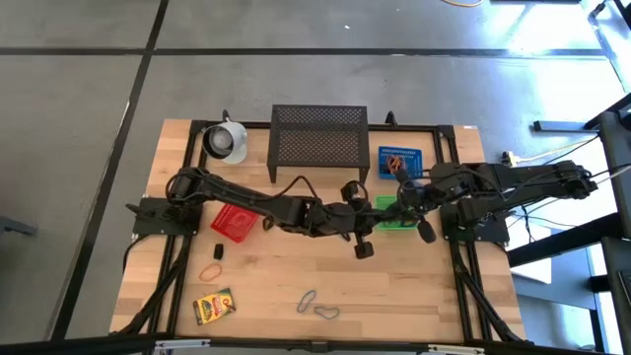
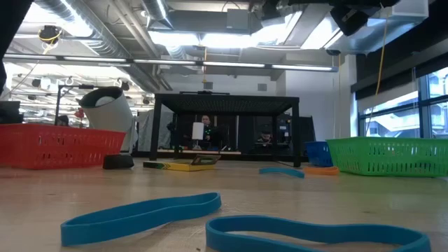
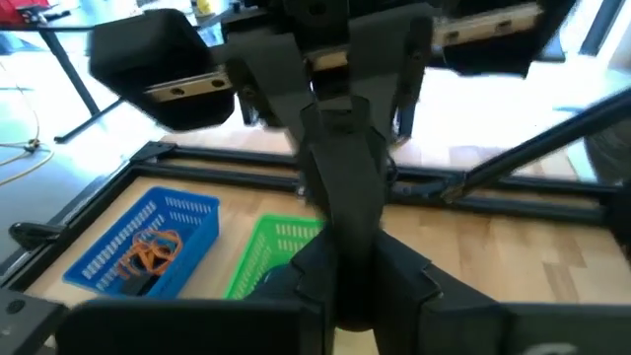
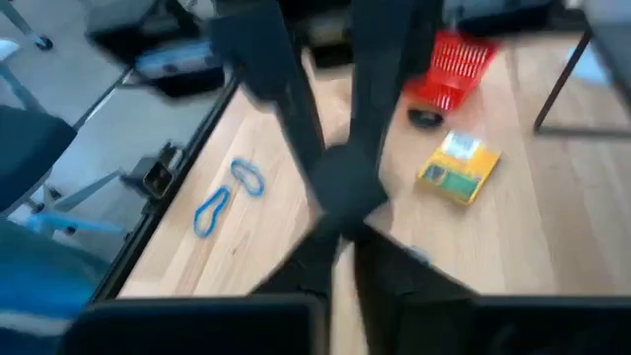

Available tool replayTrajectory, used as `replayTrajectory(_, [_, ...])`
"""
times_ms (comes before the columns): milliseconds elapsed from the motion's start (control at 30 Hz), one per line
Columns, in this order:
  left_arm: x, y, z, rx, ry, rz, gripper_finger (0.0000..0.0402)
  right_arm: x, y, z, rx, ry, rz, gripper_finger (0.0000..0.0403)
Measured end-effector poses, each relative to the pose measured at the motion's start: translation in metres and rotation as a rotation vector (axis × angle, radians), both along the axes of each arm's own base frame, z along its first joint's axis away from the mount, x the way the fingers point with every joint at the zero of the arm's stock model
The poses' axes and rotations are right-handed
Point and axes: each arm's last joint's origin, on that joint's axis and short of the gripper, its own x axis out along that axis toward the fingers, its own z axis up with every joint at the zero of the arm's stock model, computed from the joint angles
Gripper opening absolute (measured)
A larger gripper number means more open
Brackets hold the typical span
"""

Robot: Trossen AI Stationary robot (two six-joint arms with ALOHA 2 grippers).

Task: Pick & Place Office Desk Supplies
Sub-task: Put the black rubber band into the blue bin

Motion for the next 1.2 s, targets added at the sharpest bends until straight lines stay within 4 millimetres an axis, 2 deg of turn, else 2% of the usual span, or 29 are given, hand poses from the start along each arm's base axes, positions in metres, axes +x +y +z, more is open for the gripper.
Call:
replayTrajectory(133, [-0.001,0.000,-0.001,0.006,0.018,-0.004,0.0028,0.000,0.000,-0.001,0.038,0.018,-0.011,0.0005])
replayTrajectory(200, [-0.001,0.000,-0.001,-0.002,0.020,-0.021,0.0013,0.000,0.000,-0.001,0.057,0.026,-0.024,0.0009])
replayTrajectory(333, [0.000,0.002,-0.001,-0.010,0.022,-0.032,0.0009,0.000,0.000,-0.001,0.062,0.027,-0.035,0.0031])
replayTrajectory(467, [0.000,0.003,-0.002,-0.011,0.023,-0.027,0.0007,0.000,0.000,-0.001,0.091,0.035,-0.036,0.0069])
replayTrajectory(733, [-0.007,0.006,0.007,0.003,0.044,-0.023,0.0005,-0.001,0.000,0.003,0.108,0.014,-0.063,0.0175])
replayTrajectory(867, [-0.007,0.003,0.008,-0.009,0.041,-0.061,0.0005,-0.001,-0.003,0.003,0.073,0.006,-0.130,0.0206])
replayTrajectory(1033, [-0.008,0.000,0.008,-0.026,0.032,-0.075,0.0005,0.000,-0.003,0.006,0.074,-0.028,-0.139,0.0216])
replayTrajectory(1200, [-0.007,0.000,0.009,-0.022,0.026,-0.074,0.0004,0.001,-0.002,0.008,0.079,-0.054,-0.138,0.0197])
